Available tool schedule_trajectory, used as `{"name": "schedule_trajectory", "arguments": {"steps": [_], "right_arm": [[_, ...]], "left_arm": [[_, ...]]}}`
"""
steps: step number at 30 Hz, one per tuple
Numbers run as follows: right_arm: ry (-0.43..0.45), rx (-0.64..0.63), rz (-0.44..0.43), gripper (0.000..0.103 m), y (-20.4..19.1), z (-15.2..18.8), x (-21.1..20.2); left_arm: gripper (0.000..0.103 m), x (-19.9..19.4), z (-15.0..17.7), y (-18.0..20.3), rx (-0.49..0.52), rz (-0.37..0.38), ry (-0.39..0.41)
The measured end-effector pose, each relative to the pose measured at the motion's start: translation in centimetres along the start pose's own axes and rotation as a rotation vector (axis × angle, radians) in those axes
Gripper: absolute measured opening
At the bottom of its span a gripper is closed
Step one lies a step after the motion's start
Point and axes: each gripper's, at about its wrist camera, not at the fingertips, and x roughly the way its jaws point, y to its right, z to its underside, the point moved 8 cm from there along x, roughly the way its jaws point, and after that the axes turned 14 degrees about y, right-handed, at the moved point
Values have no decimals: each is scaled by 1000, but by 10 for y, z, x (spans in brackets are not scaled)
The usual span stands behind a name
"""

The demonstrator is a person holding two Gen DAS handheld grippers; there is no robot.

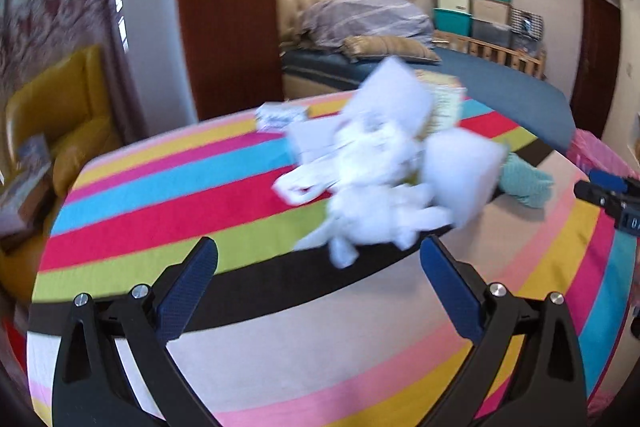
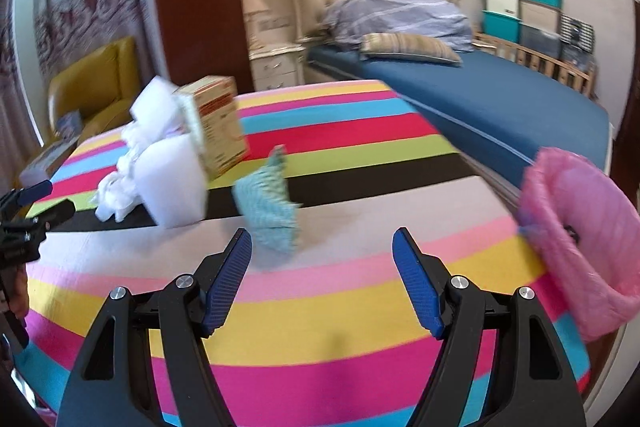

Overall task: Collect trash
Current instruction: 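Move both tools back over the striped table, then grasp the green-white zigzag cloth with the right gripper while the left grasps a white tissue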

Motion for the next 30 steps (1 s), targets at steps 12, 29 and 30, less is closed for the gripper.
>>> {"name": "schedule_trajectory", "arguments": {"steps": [12, 29, 30], "right_arm": [[-93, -13, 25, 70, -17, -4, 52], [-148, -91, 19, 59, -40, -5, 84], [-148, -93, 17, 58, -41, -5, 84]], "left_arm": [[98, 2, 10, 1, -44, -7, -50], [98, 11, 11, 12, -73, -6, -80], [98, 12, 12, 12, -83, -5, -85]]}}
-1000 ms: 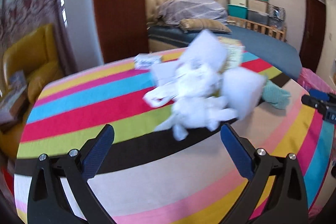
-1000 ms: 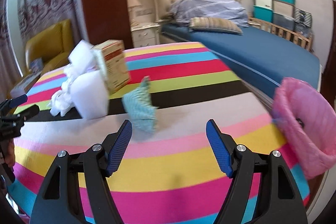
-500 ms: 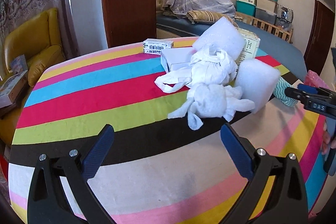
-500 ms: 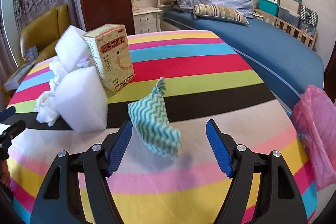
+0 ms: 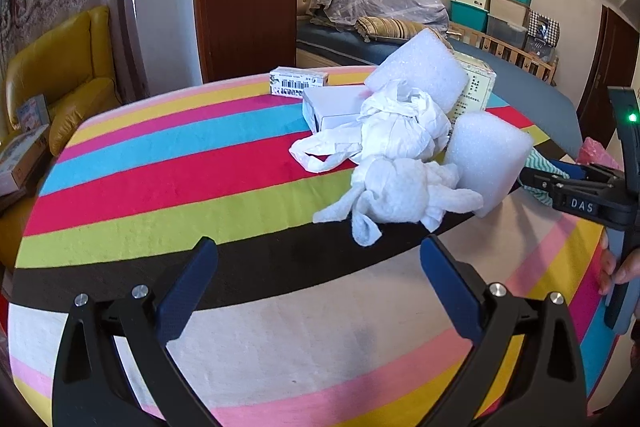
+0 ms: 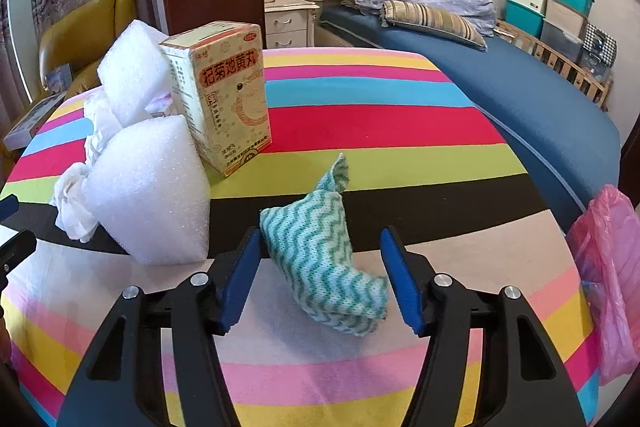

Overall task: Collect trash
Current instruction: 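Grasp the green-white zigzag cloth with the right gripper while the left grasps a white tissue, then carry the zigzag cloth and tissue over the pink bin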

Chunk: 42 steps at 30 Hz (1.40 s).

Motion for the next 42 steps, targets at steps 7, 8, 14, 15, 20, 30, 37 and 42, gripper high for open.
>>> {"name": "schedule_trajectory", "arguments": {"steps": [7, 8, 14, 15, 20, 30, 37, 42], "right_arm": [[24, 0, -35, 33, -4, -2, -6], [34, -3, -40, 33, -5, -4, -8], [64, -26, -39, 32, -9, -6, -13], [66, -19, -39, 32, -7, -5, -14], [63, 50, -37, 32, 5, -5, -13], [55, 115, -42, 32, 18, -5, -10], [77, 97, -32, 32, 16, -6, -14], [98, 85, -24, 32, 14, -8, -18]], "left_arm": [[98, 9, -8, 19, -35, 47, -7], [98, 11, -12, 26, -33, 61, -2], [97, 29, -28, 52, -21, 95, 11], [97, 33, -28, 54, -17, 93, 5], [70, 53, -18, 64, 12, 93, -54], [45, 14, -14, 52, -41, 122, 36], [45, -17, -21, 68, 30, 151, 146], [45, -18, -20, 73, 49, 156, 150]]}}
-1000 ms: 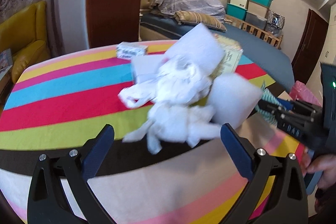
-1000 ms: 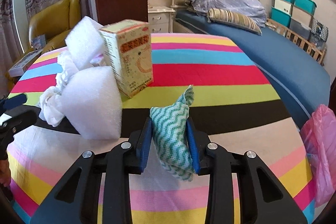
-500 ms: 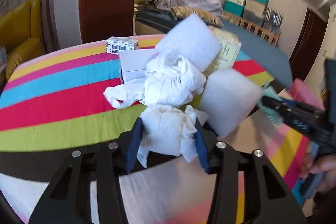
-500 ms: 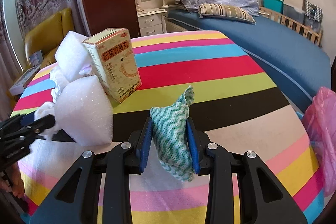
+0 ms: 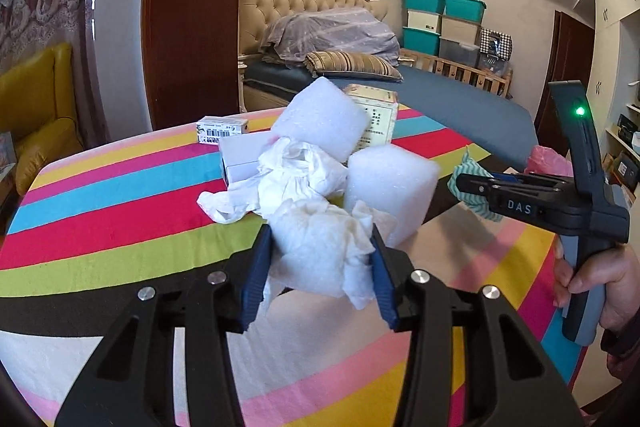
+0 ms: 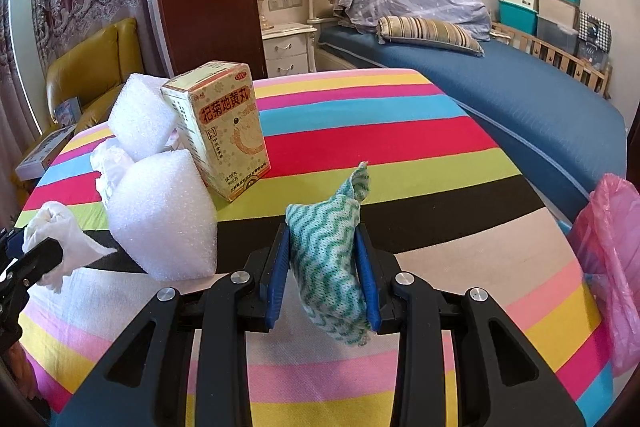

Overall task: Collect trash
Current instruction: 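Carry the zigzag cloth and tissue over the pink bin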

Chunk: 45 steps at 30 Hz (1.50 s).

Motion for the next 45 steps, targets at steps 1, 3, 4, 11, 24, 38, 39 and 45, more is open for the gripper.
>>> {"name": "schedule_trajectory", "arguments": {"steps": [1, 3, 4, 11, 24, 38, 39, 45], "right_arm": [[4, -1, 0, 32, 0, 0, -1], [13, 0, -4, 32, 0, -1, -3], [18, 2, -7, 32, 0, -2, -4], [57, 16, -43, 32, -9, 1, -30], [96, -3, -102, 32, -12, 4, -87], [100, 47, -90, 32, 20, 19, -106], [102, 48, -86, 32, 24, 20, -109], [126, 60, -43, 32, 49, 21, -124]], "left_arm": [[45, -1, 0, 1, 5, -3, -1], [45, -1, 3, -1, 15, -13, -4], [45, -2, 3, -2, 16, -18, -5], [45, -16, 1, -8, 49, -65, 5], [45, -17, 7, 27, 100, -16, -19], [45, -4, 16, 79, 174, 70, -75], [45, -2, 15, 83, 179, 77, -76], [45, 5, 16, 116, 221, 151, -88]]}}
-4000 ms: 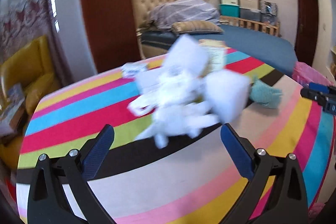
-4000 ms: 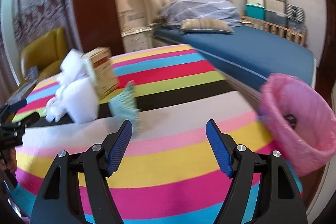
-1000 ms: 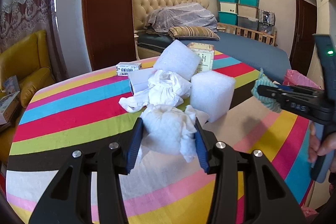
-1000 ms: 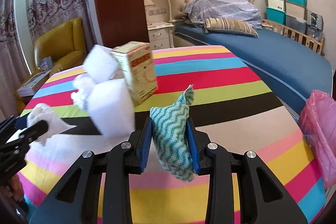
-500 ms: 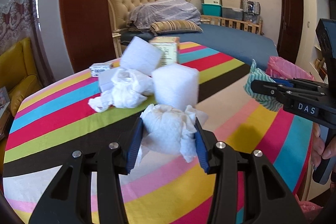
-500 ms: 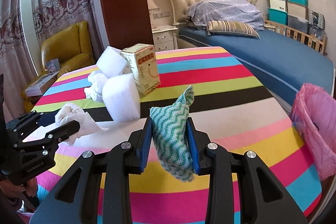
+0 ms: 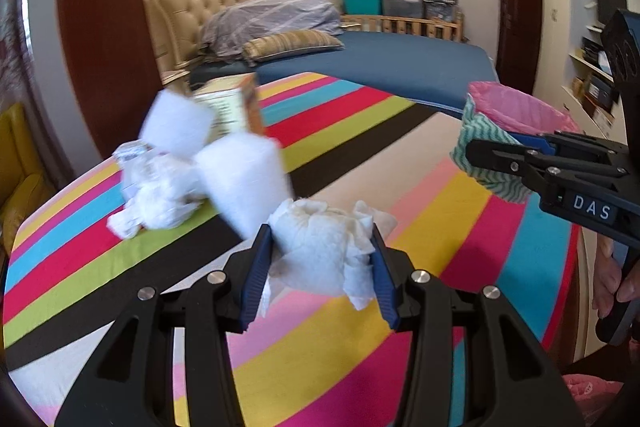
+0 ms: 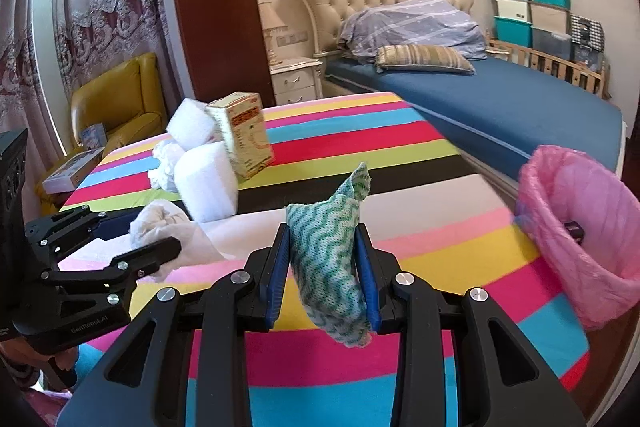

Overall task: Collect trash
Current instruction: 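Carry the zigzag cloth and tissue over the pink bin, then open both grippers to drop cloth and tissue into the bin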

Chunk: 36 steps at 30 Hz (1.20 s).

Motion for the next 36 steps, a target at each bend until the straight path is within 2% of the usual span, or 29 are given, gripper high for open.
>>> {"name": "schedule_trajectory", "arguments": {"steps": [16, 20, 25, 36], "right_arm": [[98, 83, 251, 32, 126, -21, -46], [114, 92, 323, 32, 161, -26, -57], [128, 101, 404, 32, 206, -32, -67], [106, 139, 475, 33, 281, -33, -58]], "left_arm": [[46, 65, -55, 99, 22, 234, 7], [47, 87, -77, 137, 17, 314, 9], [48, 119, -106, 174, -9, 381, 5], [49, 177, -151, 254, -44, 480, 12]]}}
